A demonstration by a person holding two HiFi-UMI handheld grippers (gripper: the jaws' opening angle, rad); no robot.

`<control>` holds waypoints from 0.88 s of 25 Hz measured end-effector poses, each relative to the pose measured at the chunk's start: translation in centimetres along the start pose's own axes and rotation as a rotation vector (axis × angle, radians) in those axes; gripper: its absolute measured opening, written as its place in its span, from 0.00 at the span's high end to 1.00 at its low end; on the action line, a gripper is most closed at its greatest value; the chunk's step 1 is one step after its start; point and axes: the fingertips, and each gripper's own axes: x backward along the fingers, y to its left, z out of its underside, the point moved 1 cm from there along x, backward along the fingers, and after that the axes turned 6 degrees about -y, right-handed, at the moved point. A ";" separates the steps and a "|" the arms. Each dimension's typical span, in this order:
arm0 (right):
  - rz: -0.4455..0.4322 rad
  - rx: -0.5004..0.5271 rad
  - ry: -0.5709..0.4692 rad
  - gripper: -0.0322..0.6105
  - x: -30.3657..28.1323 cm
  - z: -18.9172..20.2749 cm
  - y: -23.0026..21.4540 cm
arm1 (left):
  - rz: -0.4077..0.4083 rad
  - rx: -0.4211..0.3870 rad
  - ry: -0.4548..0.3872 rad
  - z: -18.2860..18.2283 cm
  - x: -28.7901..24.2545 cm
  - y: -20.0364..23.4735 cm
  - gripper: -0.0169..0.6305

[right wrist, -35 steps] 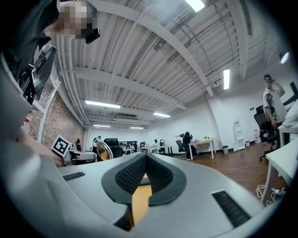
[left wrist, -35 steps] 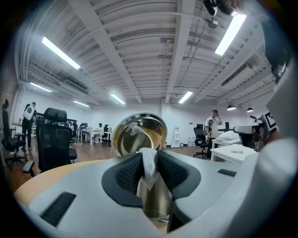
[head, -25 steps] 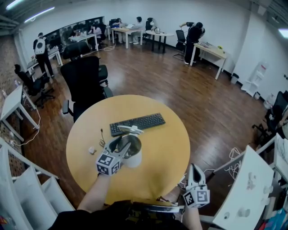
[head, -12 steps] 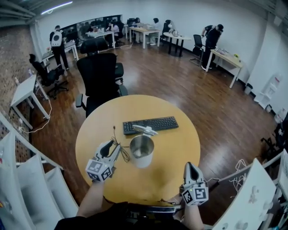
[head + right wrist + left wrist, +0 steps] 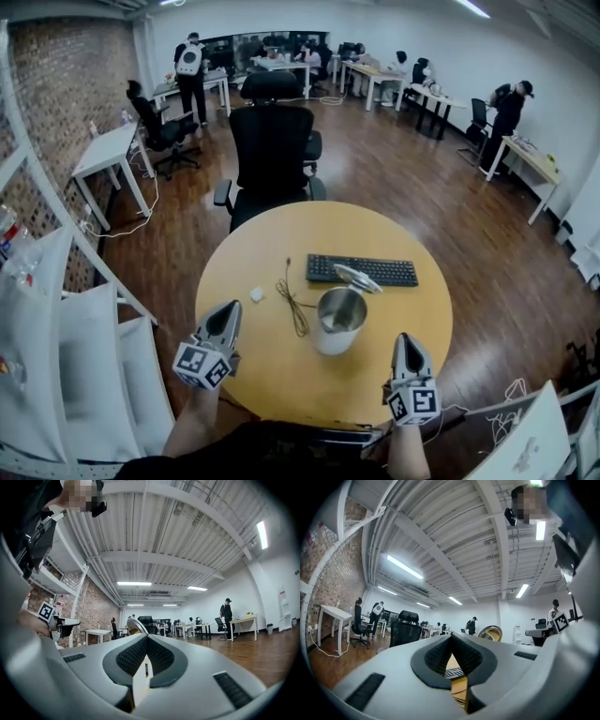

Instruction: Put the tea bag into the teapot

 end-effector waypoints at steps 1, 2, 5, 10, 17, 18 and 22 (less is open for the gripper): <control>-0.002 -0.009 0.001 0.95 0.0 0.3 0.1 | -0.007 -0.001 -0.005 -0.2 0.6 -0.1 0.97; 0.000 -0.018 0.002 0.95 0.2 0.5 0.1 | -0.014 -0.004 -0.006 -0.3 1.1 -0.4 0.97; 0.014 -0.046 0.020 0.95 0.9 1.6 -0.1 | -0.022 -0.013 0.010 0.2 2.3 -1.1 0.97; 0.006 -0.065 0.046 0.95 1.1 2.7 -0.5 | -0.043 -0.002 0.028 0.7 3.3 -0.7 0.97; -0.004 -0.086 0.046 0.95 0.8 2.4 0.2 | -0.100 -0.004 0.045 1.3 4.7 0.7 0.97; -0.005 -0.086 0.054 0.95 0.9 2.7 0.1 | -0.103 -0.002 0.049 1.5 4.8 0.7 0.97; 0.009 -0.091 0.063 0.95 1.4 3.1 -0.4 | -0.107 0.008 0.057 2.0 5.0 0.6 0.97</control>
